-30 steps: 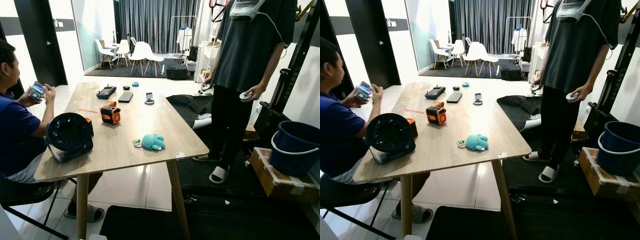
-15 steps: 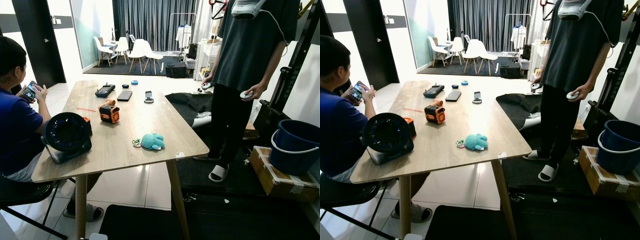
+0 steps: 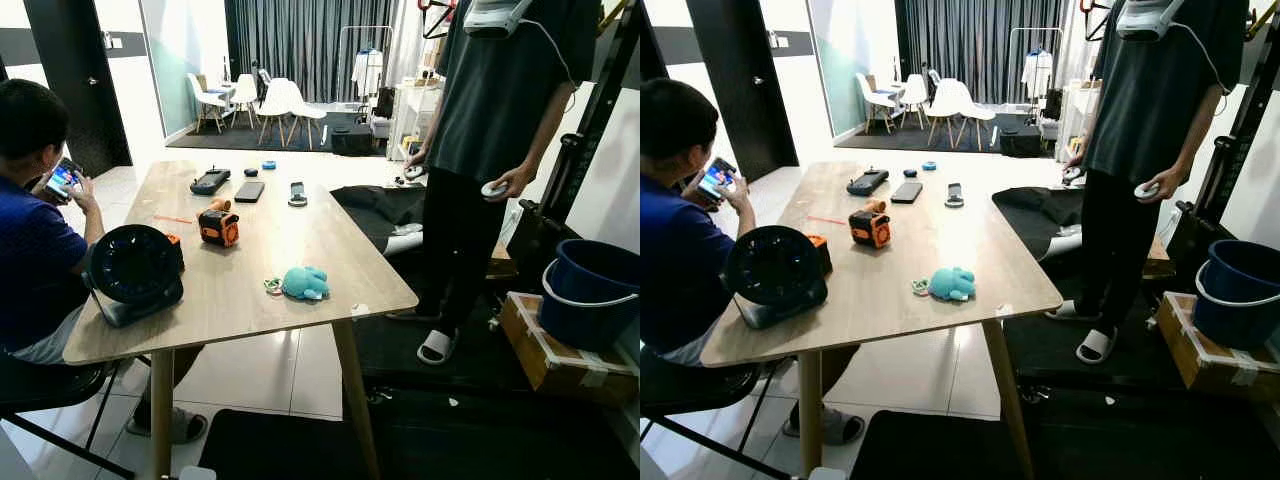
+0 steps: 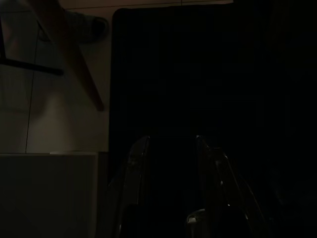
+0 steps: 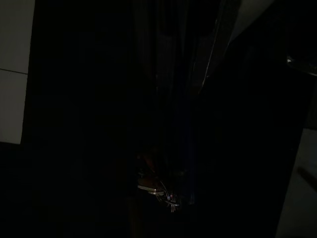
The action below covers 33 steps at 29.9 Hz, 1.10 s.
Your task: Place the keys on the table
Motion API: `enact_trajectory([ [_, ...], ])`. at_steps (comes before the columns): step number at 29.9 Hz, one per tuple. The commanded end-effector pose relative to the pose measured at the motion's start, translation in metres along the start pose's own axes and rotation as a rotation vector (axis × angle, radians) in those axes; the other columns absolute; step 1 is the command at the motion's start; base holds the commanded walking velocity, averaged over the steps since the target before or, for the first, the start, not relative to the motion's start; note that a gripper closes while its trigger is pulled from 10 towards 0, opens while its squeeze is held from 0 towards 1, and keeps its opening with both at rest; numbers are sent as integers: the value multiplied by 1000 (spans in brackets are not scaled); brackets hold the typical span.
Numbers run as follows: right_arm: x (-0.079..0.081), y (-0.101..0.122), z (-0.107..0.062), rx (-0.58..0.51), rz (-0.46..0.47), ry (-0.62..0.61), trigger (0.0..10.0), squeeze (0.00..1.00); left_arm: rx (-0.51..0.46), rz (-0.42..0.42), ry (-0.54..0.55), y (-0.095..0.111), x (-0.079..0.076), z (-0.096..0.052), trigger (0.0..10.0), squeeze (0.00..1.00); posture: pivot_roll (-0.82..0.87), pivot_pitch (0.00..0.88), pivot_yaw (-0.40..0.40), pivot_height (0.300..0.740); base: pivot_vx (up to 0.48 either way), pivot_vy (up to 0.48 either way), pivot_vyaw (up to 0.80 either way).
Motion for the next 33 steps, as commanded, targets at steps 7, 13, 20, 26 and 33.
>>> enact_trajectory([
  [7,2,1,0,-1,-12,4,10000,0,19,19,-11,-4,-4,0,10000,0,59,15,-4,740,0,0,0],
  [13,2,1,1,-2,-13,3,10000,0,23,26,-14,-4,-4,0,10000,0,60,13,-1,740,0,0,0],
  [20,3,1,1,-1,-15,4,10000,0,25,30,-13,-3,-2,0,10000,0,59,12,-2,740,0,0,0],
  [26,0,0,0,6,-17,0,10000,0,26,29,-10,-3,-3,1,10000,0,58,13,-4,740,0,0,0],
  [33,0,1,1,5,-17,-1,10000,0,22,22,-10,-4,-5,1,10000,0,59,10,-7,740,0,0,0],
])
Point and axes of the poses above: a point about 5 cm out from each wrist's last joint towards the gripper, its own z axis pointing out of the wrist towards the gripper, its own y axis along the axis of the wrist's last joint, x = y × z, the point moved 1 cm from there along z, pointing out of the wrist towards the gripper, and after that the axes turned 9 degrees about -z, right-handed, at the moved point
